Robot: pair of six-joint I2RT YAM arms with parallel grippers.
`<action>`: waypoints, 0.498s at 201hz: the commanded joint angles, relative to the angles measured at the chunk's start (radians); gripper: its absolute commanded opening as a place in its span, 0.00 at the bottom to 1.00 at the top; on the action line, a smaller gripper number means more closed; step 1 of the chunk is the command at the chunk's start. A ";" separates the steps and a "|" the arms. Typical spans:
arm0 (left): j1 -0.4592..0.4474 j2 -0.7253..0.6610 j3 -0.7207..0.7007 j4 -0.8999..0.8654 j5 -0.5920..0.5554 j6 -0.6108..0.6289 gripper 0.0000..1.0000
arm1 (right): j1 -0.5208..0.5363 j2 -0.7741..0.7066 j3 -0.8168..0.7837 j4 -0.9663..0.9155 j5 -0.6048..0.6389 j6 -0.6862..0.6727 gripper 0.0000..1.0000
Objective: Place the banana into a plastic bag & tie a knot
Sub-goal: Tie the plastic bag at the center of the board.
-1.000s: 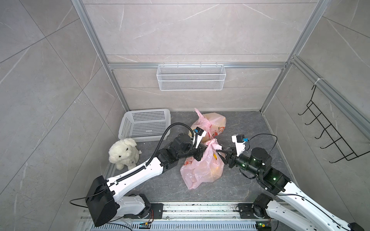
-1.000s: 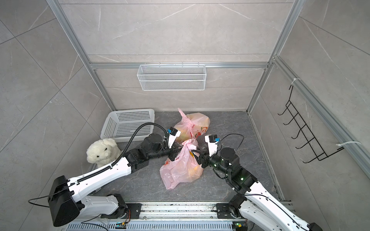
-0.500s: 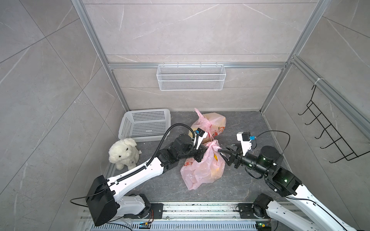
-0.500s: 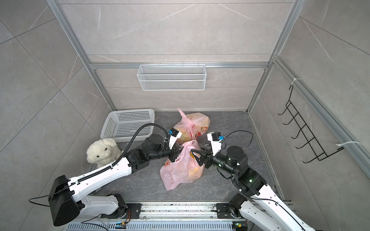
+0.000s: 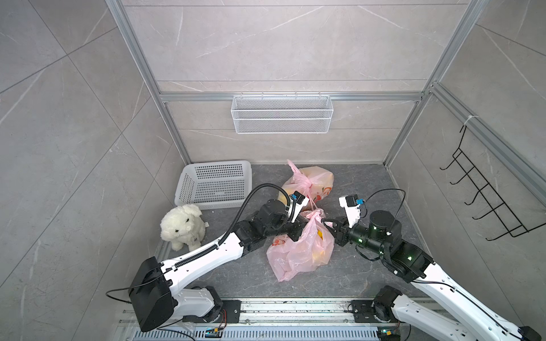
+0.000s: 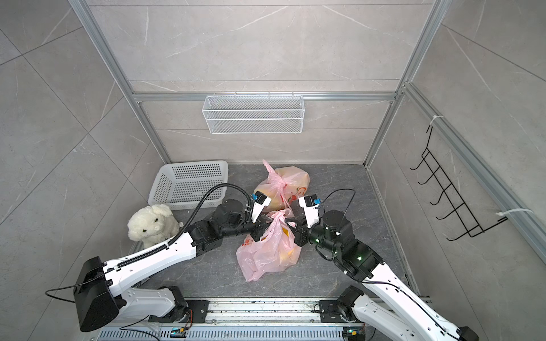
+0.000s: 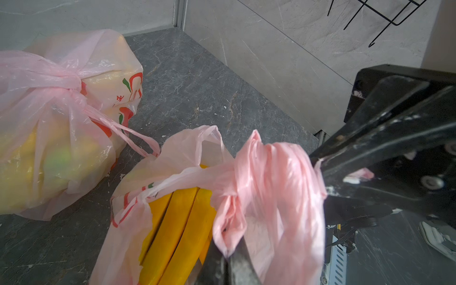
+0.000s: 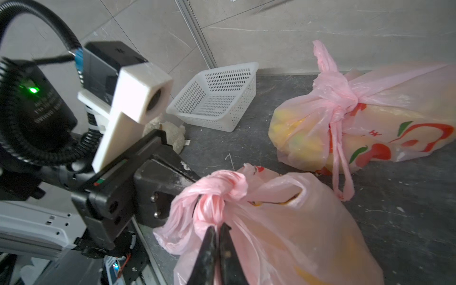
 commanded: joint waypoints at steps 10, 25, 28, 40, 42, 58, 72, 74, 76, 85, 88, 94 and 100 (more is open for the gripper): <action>-0.003 -0.052 -0.021 0.037 -0.040 0.021 0.00 | 0.003 -0.028 -0.038 -0.093 0.110 -0.004 0.00; -0.004 -0.057 -0.030 0.039 -0.043 0.020 0.00 | 0.003 -0.030 -0.058 -0.122 0.147 0.001 0.00; -0.004 -0.058 -0.032 0.040 -0.043 0.021 0.00 | 0.003 -0.030 -0.062 -0.126 0.153 0.003 0.00; -0.003 -0.059 -0.040 0.043 -0.048 0.020 0.00 | 0.003 -0.030 -0.075 -0.131 0.158 0.006 0.00; -0.003 -0.059 -0.041 0.043 -0.049 0.021 0.00 | 0.003 -0.029 -0.078 -0.130 0.155 0.007 0.00; -0.003 -0.061 -0.047 0.048 -0.047 0.020 0.00 | 0.004 -0.023 -0.094 -0.112 0.142 0.013 0.00; -0.002 -0.059 -0.047 0.045 -0.044 0.020 0.00 | 0.006 -0.004 -0.097 -0.106 0.137 0.009 0.00; -0.003 -0.059 -0.047 0.045 -0.044 0.021 0.00 | 0.006 0.002 -0.098 -0.105 0.139 0.008 0.00; -0.003 -0.059 -0.047 0.043 -0.044 0.020 0.00 | 0.006 0.004 -0.098 -0.104 0.139 0.007 0.00; -0.003 -0.061 -0.048 0.039 -0.045 0.021 0.00 | 0.010 0.014 -0.102 -0.096 0.138 -0.001 0.00; -0.003 -0.061 -0.048 0.039 -0.046 0.020 0.00 | 0.013 0.017 -0.105 -0.088 0.136 -0.005 0.00; -0.004 -0.063 -0.048 0.034 -0.046 0.022 0.00 | 0.016 0.019 -0.110 -0.079 0.133 -0.009 0.00; -0.003 -0.063 -0.047 0.028 -0.046 0.025 0.00 | 0.021 0.021 -0.115 -0.069 0.128 -0.015 0.00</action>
